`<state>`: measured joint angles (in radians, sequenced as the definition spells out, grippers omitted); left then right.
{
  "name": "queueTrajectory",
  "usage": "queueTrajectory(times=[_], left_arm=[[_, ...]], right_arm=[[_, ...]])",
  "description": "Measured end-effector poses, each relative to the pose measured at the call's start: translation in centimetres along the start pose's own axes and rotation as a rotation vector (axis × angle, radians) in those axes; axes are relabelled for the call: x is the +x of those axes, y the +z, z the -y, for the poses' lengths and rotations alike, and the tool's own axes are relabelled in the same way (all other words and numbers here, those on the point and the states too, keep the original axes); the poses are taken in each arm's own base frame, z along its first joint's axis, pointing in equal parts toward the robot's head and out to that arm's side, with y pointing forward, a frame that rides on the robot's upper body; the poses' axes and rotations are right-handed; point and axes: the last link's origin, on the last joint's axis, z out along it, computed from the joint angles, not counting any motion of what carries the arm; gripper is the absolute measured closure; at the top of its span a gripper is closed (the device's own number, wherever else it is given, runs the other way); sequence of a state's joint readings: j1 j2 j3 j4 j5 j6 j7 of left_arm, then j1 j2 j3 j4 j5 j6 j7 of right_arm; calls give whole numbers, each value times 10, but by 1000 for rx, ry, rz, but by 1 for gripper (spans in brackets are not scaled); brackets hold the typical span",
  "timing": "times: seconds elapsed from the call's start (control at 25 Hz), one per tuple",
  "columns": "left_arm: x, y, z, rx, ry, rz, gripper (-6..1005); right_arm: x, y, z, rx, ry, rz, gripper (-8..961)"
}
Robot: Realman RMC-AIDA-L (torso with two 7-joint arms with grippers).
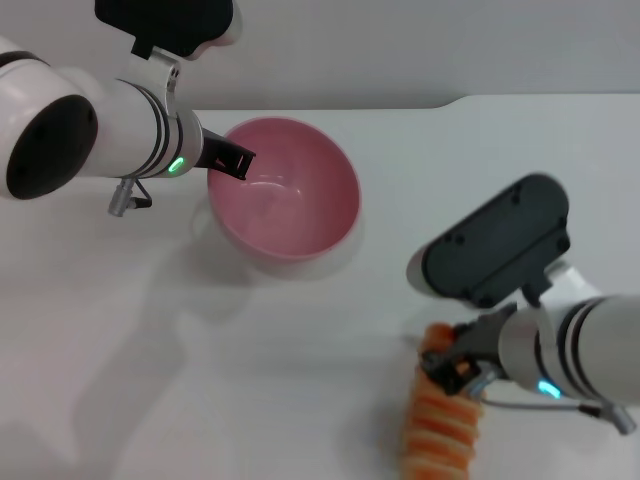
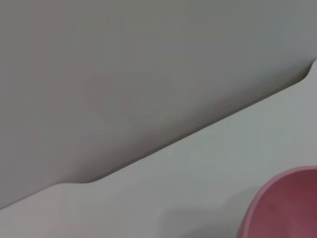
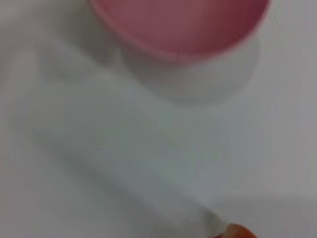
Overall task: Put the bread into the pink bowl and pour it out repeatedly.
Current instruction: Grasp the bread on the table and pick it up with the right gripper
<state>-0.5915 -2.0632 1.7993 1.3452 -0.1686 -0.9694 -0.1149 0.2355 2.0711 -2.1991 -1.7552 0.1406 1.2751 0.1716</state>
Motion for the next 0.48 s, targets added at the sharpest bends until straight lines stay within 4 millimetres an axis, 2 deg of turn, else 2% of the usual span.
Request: queueTrajectory(times=[0.48], left_arm=[[-4,1,-5,-17,-6,8,959]], right_arm=[[-52,-63,27,157,-61,253,596]])
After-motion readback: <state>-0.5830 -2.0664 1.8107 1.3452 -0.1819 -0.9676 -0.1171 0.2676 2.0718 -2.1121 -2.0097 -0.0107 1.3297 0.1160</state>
